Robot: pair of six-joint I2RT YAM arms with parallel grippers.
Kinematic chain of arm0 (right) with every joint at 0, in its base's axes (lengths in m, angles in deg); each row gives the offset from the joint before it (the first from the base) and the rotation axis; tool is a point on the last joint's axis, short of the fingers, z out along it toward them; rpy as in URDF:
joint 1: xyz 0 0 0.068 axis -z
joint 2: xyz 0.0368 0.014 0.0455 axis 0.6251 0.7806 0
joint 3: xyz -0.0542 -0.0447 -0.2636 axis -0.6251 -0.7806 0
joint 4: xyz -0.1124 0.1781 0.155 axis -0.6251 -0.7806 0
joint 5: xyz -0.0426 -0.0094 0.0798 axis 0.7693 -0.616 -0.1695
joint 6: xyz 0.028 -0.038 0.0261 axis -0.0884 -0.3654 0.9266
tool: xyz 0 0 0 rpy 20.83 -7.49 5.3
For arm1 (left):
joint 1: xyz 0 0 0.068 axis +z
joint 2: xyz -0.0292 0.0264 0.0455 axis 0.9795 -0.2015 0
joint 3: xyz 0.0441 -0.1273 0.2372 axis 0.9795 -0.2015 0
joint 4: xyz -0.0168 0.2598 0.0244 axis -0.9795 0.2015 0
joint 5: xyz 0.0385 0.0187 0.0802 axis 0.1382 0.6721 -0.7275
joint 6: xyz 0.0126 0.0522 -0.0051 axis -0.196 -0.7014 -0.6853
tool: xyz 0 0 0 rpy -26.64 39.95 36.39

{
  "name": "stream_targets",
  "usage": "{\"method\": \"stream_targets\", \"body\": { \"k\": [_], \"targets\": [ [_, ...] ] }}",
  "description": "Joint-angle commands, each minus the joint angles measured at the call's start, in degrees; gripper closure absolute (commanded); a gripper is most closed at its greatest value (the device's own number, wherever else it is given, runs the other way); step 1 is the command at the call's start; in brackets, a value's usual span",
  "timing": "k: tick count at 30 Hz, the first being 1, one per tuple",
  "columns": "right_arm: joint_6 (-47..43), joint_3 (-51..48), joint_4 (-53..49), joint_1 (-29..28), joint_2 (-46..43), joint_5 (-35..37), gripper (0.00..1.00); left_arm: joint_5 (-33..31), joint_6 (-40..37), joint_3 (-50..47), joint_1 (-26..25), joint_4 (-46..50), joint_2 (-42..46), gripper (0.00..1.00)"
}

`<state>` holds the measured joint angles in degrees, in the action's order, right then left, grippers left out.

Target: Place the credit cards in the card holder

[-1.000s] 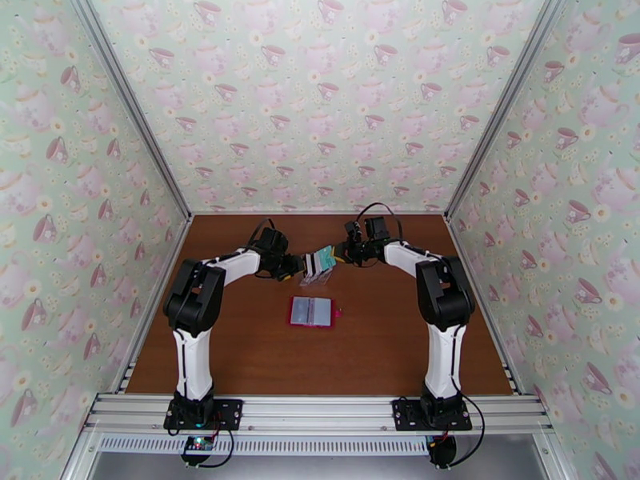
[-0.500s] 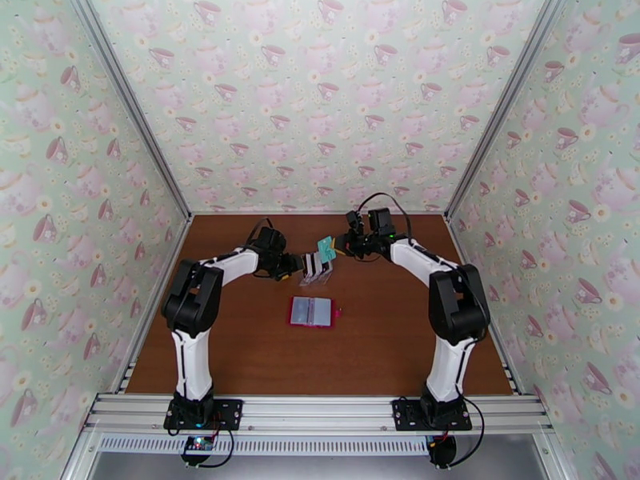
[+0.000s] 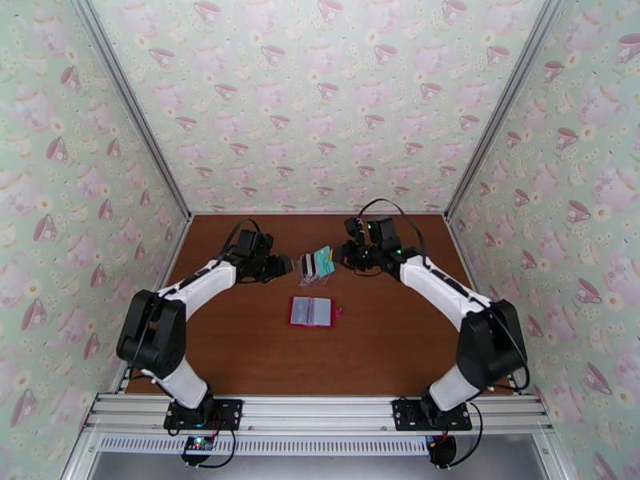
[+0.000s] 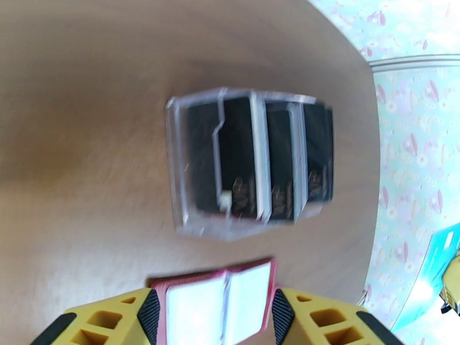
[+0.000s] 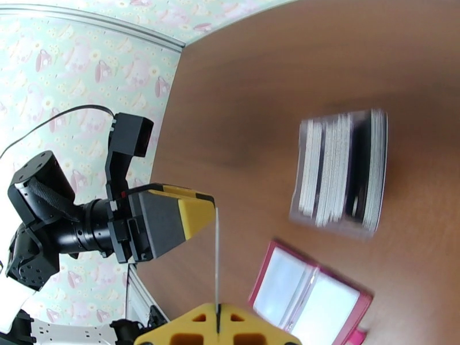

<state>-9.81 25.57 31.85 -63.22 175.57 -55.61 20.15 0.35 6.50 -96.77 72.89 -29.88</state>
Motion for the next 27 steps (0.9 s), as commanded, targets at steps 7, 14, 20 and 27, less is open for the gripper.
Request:
{"method": "stream_targets", "body": {
  "k": [7,14,20,27],
  "targets": [
    [12.49,-16.96,14.42,-5.32,-12.05,9.80,1.00,-1.16,-2.67,-9.49,-2.00,-0.37,6.40,0.42],
    [16.85,-25.02,19.25,-8.62,-16.23,13.94,1.00,0.21,-3.37,-14.68,-2.91,-2.60,6.50,0.41],
    [20.33,-30.66,25.90,-11.02,-16.02,16.59,1.00,2.05,-4.09,-17.17,-3.82,-4.70,5.53,0.40],
    [23.57,-35.41,34.99,-13.36,-12.13,19.47,1.00,1.74,-4.74,-16.51,-5.66,-6.16,3.84,0.40]
  ]
}}
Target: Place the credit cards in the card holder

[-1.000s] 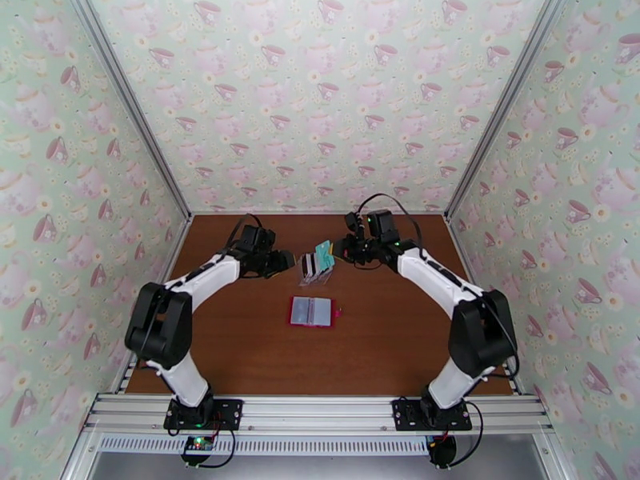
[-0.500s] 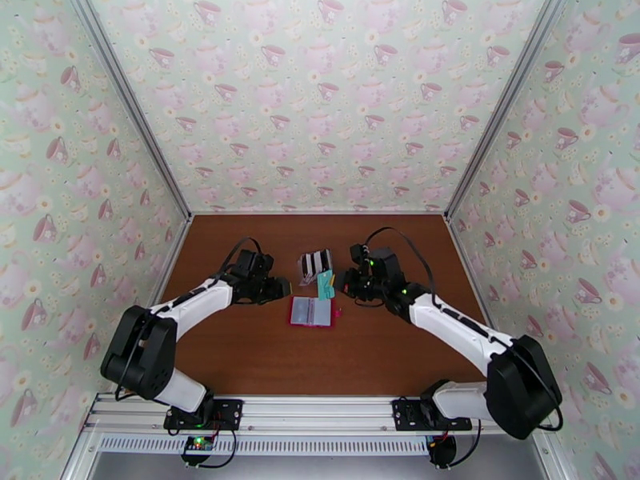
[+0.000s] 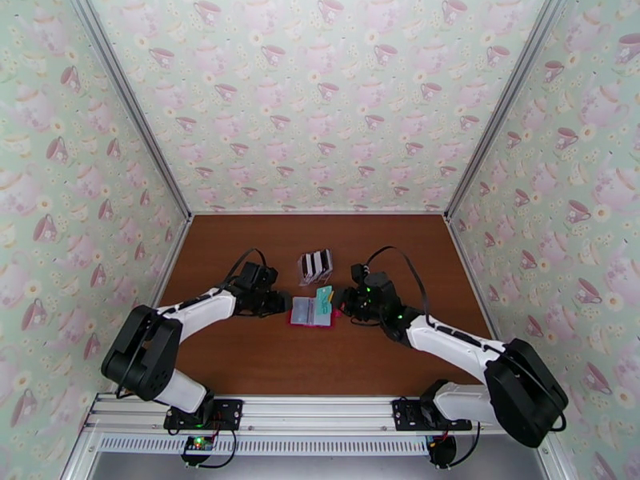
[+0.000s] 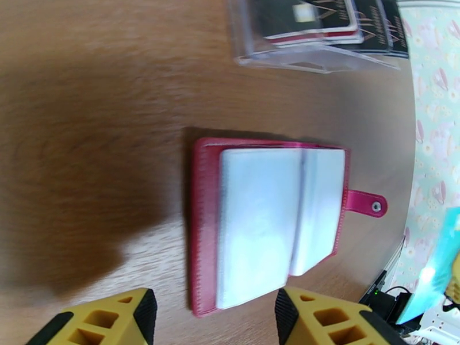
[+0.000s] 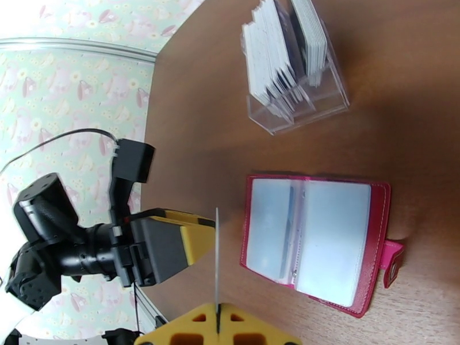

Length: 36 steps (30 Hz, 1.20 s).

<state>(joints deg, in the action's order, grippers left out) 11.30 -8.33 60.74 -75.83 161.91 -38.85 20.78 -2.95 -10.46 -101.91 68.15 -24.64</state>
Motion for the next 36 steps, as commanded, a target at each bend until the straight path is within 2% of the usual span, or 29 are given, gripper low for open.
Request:
{"method": "stream_targets", "body": {
  "k": [1,17,28,33,36],
  "targets": [
    [2.68,-1.86,7.06,-0.95,2.11,3.08,1.00,1.03,-1.64,0.88,-0.71,-1.18,-2.11,0.40],
    [5.85,-7.39,26.84,-1.70,13.86,6.63,1.00,-0.81,-3.07,4.85,-1.26,0.16,-8.27,0.44],
    [5.20,-6.63,30.24,-3.17,18.30,8.08,1.00,-3.78,-4.21,5.50,-2.75,2.01,-9.47,0.50],
    [4.24,-6.85,31.30,-3.17,19.62,8.53,1.00,-6.27,-5.09,5.59,-3.26,3.02,-9.81,0.61],
    [4.24,-6.80,32.04,-3.18,20.57,8.32,1.00,-6.58,-5.18,5.46,-3.49,3.04,-10.25,0.62]
  ]
}}
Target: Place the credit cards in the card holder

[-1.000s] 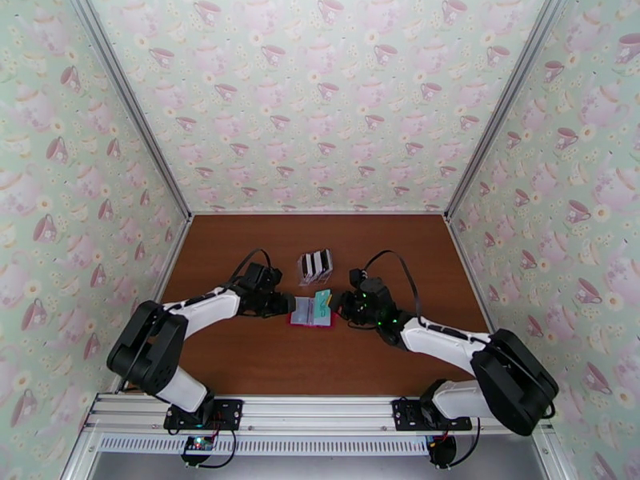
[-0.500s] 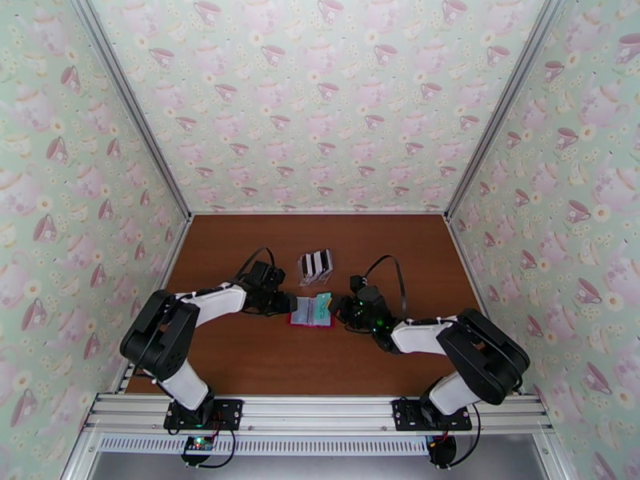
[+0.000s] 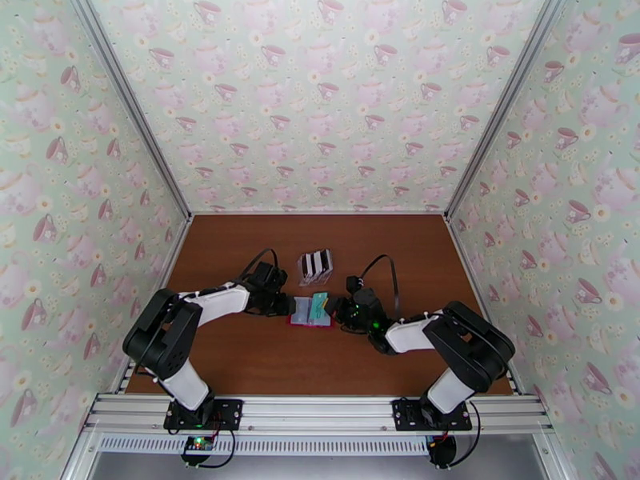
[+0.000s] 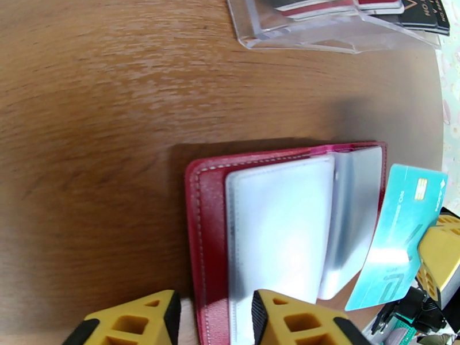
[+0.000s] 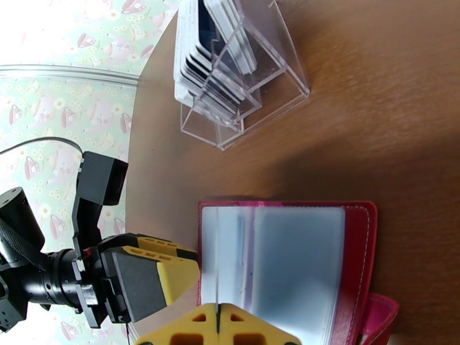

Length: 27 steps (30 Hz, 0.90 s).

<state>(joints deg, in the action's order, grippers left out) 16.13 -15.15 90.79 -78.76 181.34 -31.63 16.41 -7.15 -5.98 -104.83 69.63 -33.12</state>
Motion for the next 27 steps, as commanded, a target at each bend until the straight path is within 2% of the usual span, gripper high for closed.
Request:
{"method": "stream_targets", "body": {
  "k": [1,19,27],
  "targets": [
    [-0.48,0.06,2.25,-0.20,1.54,1.18,1.00,-2.24,-0.98,0.85,-0.61,1.57,-1.94,0.62],
    [0.66,1.56,5.29,-0.26,6.72,-1.02,1.00,-3.33,-0.39,-1.50,-0.86,-0.41,-6.04,0.62],
    [1.13,1.39,6.43,-0.46,7.02,-1.38,1.00,-2.54,0.33,-2.89,-0.97,-1.70,-6.94,0.66]
  ]
}}
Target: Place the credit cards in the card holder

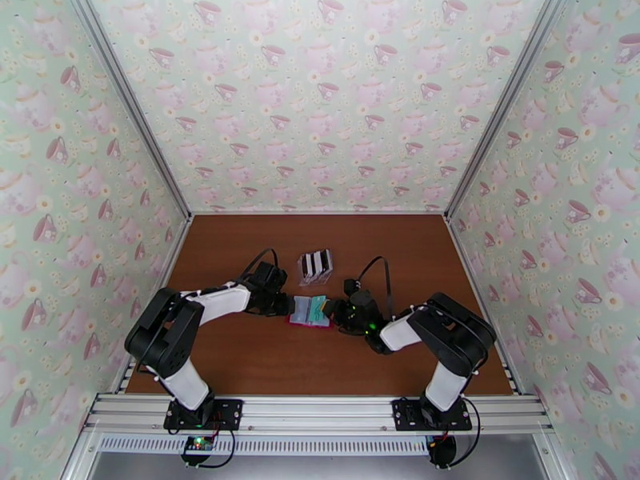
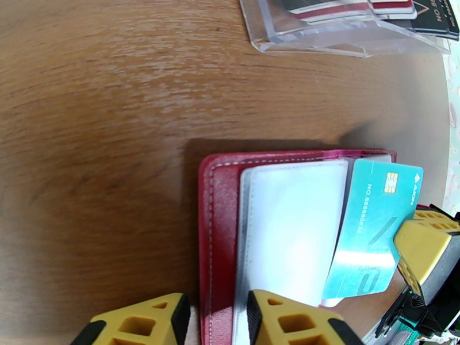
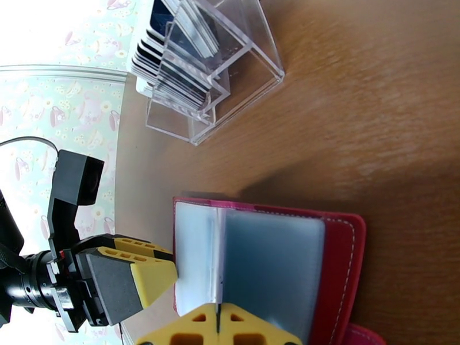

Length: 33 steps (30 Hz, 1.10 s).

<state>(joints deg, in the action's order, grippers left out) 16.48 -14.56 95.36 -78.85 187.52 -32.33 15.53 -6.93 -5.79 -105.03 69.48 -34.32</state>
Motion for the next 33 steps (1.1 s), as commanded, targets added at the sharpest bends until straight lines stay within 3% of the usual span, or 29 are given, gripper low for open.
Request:
{"method": "stream_targets", "body": {
  "k": [1,33],
  "targets": [
    [0.76,0.86,1.86,-0.36,0.87,-0.75,1.00,-1.52,0.20,-3.29,-0.83,-1.63,-5.76,0.66],
    [4.64,-2.90,10.39,-1.93,4.10,0.49,1.00,-0.07,6.96,-6.91,-5.07,-6.66,-5.94,0.65]
  ]
}}
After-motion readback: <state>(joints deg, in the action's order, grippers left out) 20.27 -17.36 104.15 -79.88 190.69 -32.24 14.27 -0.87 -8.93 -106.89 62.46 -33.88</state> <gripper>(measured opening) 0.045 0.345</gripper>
